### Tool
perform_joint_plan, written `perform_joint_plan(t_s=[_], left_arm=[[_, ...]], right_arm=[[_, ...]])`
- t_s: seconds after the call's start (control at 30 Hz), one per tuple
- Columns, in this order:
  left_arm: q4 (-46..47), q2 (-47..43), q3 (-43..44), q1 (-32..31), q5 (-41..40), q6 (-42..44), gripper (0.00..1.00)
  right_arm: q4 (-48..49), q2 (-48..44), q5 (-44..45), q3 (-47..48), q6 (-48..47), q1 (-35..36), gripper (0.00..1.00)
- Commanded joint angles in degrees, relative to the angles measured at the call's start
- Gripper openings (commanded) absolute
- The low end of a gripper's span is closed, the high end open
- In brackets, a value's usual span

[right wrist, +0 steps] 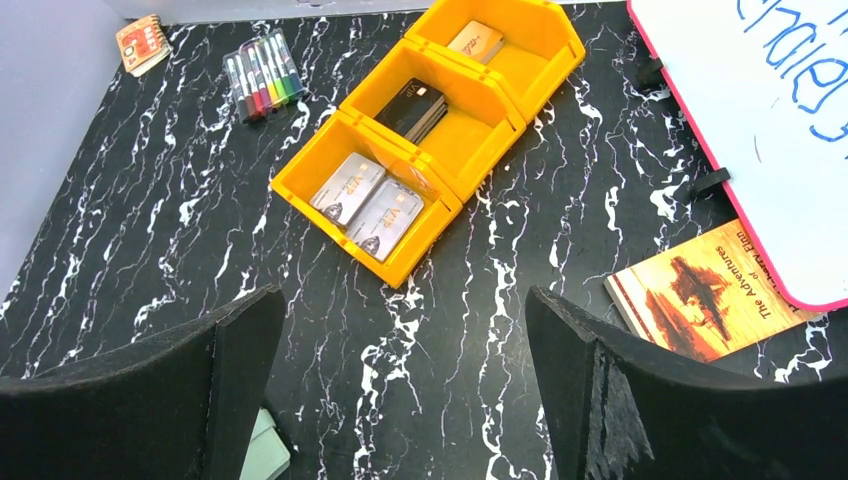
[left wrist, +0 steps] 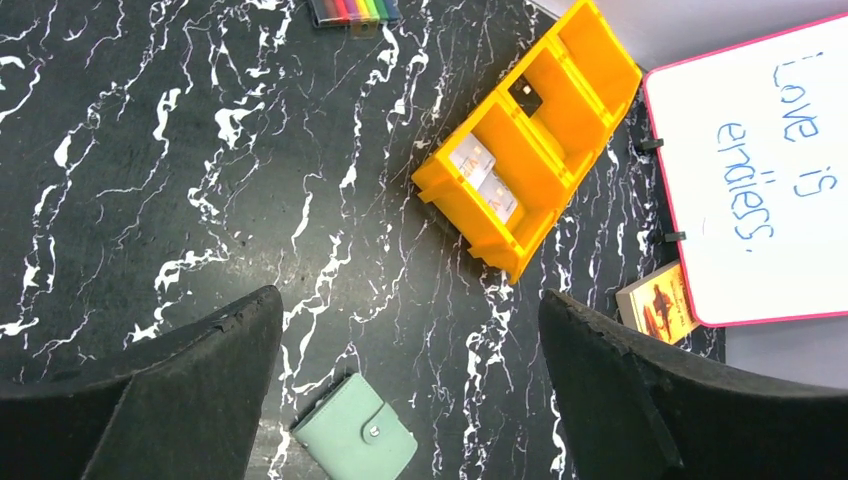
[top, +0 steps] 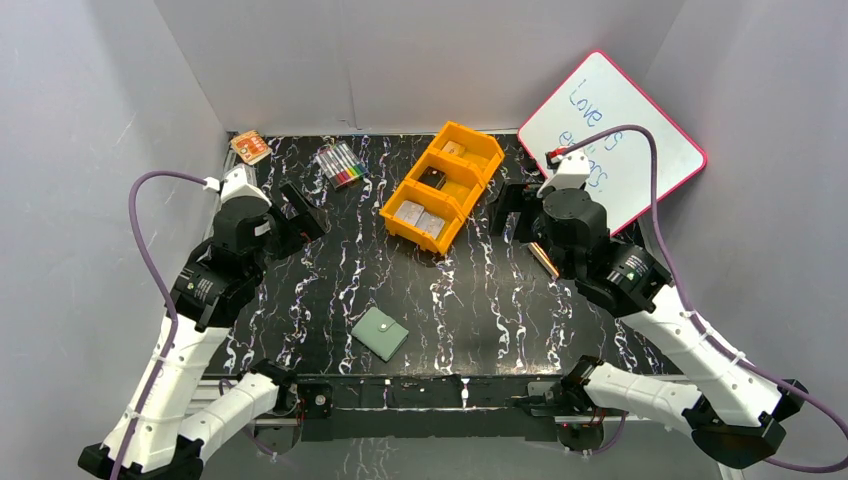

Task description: Put the credit cards into the card holder

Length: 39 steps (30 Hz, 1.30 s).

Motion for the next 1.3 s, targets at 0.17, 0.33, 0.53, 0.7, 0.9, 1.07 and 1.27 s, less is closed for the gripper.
perform_joint_plan(t_s=[0.17, 0.33, 0.53, 0.7, 0.9, 1.07, 1.27], left_arm=[[-0.95, -1.90, -2.06, 0.06, -2.71, -0.75, 0.96], [0.98, -4.82, -4.51, 0.06, -3.70, -0.34, 0.96], [3.57, -10.32, -11.81, 0.06, -4.33, -3.36, 0.96], [5.56, -12.19, -18.99, 0.06, 0.70, -3.29, 0.95], [4.43, -9.12, -23.47, 0.06, 5.62, -3.29, 0.95], [4.47, -8.71, -25.65, 0.06, 6.87, -3.27, 0.95], [6.28, -9.67, -26.57, 0.06, 8.09, -2.28, 0.95]], right_arm=[[2.37, -4.04, -1.55, -1.23, -1.24, 0.13, 0.99], [1.35, -4.60, -3.22, -0.82, -1.59, 0.13, 0.99], [3.00, -2.30, -7.78, -0.90, -0.88, 0.13, 0.99], [5.94, 2.92, -7.17, -2.49, 3.63, 0.13, 0.99], [10.51, 10.83, -7.90, -4.43, 11.93, -2.24, 0.98], [16.06, 16.34, -13.65, -8.47, 17.04, -5.68, 0.96], [21.63, 21.70, -16.08, -12.39, 17.96, -6.53, 0.93]])
